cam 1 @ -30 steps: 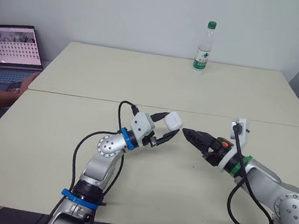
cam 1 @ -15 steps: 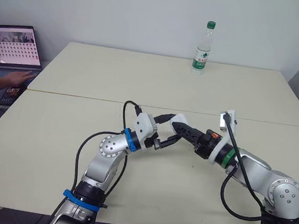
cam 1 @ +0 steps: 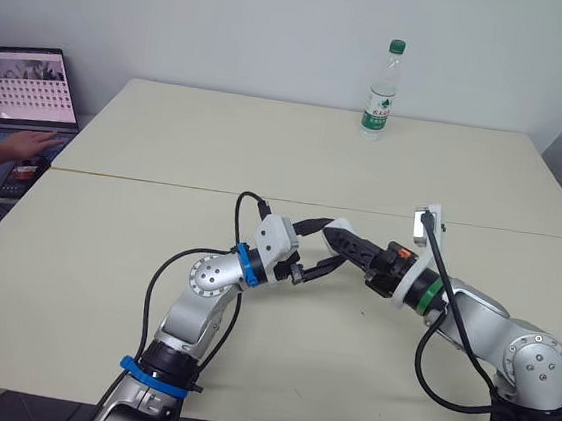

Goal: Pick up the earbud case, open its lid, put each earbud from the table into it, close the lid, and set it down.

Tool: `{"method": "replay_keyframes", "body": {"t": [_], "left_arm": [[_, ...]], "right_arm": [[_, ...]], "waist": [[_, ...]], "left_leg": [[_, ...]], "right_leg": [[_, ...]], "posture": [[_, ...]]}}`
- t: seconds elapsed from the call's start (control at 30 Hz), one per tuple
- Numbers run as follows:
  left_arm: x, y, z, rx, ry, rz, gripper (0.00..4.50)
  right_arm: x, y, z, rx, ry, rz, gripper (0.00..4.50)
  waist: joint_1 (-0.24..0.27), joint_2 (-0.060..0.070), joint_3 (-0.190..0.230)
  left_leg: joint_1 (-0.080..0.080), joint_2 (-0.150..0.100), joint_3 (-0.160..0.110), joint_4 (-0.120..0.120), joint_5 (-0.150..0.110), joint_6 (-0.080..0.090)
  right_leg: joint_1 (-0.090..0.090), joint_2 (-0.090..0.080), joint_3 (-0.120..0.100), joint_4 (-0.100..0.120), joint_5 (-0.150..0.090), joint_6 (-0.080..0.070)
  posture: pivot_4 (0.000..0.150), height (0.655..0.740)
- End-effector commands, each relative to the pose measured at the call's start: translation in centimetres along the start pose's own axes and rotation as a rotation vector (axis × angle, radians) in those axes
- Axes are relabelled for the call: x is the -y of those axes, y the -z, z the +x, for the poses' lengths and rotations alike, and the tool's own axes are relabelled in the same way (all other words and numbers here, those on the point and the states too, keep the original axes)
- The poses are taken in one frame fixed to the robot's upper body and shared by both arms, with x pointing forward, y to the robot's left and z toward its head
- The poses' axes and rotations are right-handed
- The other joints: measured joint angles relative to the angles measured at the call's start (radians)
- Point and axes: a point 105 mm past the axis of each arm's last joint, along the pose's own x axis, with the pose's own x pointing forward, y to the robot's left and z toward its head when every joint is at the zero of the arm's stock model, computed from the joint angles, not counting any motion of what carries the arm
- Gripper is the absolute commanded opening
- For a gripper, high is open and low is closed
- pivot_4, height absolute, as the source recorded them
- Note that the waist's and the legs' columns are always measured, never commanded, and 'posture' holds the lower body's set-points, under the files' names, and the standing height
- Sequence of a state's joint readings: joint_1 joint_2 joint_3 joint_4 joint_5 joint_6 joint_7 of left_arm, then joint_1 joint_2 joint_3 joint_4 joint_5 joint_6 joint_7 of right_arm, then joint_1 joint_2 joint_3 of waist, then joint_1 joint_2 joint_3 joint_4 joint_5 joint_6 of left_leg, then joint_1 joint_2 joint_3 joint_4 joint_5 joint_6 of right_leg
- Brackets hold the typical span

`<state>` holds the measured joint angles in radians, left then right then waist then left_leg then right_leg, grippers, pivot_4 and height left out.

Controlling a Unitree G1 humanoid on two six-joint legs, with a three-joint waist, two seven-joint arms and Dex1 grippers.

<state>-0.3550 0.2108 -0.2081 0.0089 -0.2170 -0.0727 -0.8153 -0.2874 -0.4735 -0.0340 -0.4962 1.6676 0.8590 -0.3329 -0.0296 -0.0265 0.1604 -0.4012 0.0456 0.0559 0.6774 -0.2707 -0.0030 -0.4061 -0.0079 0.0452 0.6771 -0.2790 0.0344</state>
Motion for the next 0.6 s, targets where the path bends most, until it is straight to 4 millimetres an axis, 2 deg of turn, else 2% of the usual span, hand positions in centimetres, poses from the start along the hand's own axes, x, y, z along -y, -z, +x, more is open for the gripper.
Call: {"method": "replay_keyframes", "body": {"t": [0.03, 0.1, 0.33, 0.37, 0.6], "left_arm": [[-0.10, -0.98, 0.39, 0.036, 0.002, 0.020, 2.78], [-0.11, -1.00, 0.44, 0.037, 0.001, 0.020, 2.78], [-0.12, -1.04, 0.41, 0.037, 0.001, 0.019, 2.78], [-0.13, -1.03, 0.41, 0.036, -0.001, 0.018, 2.78], [-0.09, -0.90, 0.36, 0.031, 0.003, -0.002, 2.78]], "right_arm": [[-0.38, -0.39, -0.33, 0.018, -0.016, 0.009, 4.12], [-0.36, -0.38, -0.32, 0.018, -0.017, 0.017, 3.59], [-0.30, -0.45, -0.29, 0.020, -0.012, 0.022, 0.91], [-0.33, -0.39, -0.32, 0.018, -0.013, 0.024, 0.76], [-0.64, -0.30, -0.40, 0.015, -0.028, 0.037, 0.76]], "waist": [[0.000, 0.000, 0.000], [0.000, 0.000, 0.000], [0.000, 0.000, 0.000], [0.000, 0.000, 0.000], [0.000, 0.000, 0.000]], "left_leg": [[0.000, 0.000, 0.000, 0.000, 0.000, 0.000], [0.000, 0.000, 0.000, 0.000, 0.000, 0.000], [0.000, 0.000, 0.000, 0.000, 0.000, 0.000], [0.000, 0.000, 0.000, 0.000, 0.000, 0.000], [-0.001, 0.000, 0.000, -0.001, 0.000, 0.000]], "right_leg": [[0.000, 0.000, 0.000, 0.000, 0.000, 0.000], [0.000, 0.000, 0.000, 0.000, 0.000, 0.000], [0.000, 0.000, 0.000, -0.001, 0.000, 0.000], [0.000, 0.000, 0.000, -0.001, 0.000, 0.000], [0.000, 0.000, 0.000, -0.002, 0.000, 0.001]], "posture": [[0.150, 0.7362], [0.150, 0.7362], [0.150, 0.7362], [0.150, 0.7362], [0.150, 0.7362]]}}
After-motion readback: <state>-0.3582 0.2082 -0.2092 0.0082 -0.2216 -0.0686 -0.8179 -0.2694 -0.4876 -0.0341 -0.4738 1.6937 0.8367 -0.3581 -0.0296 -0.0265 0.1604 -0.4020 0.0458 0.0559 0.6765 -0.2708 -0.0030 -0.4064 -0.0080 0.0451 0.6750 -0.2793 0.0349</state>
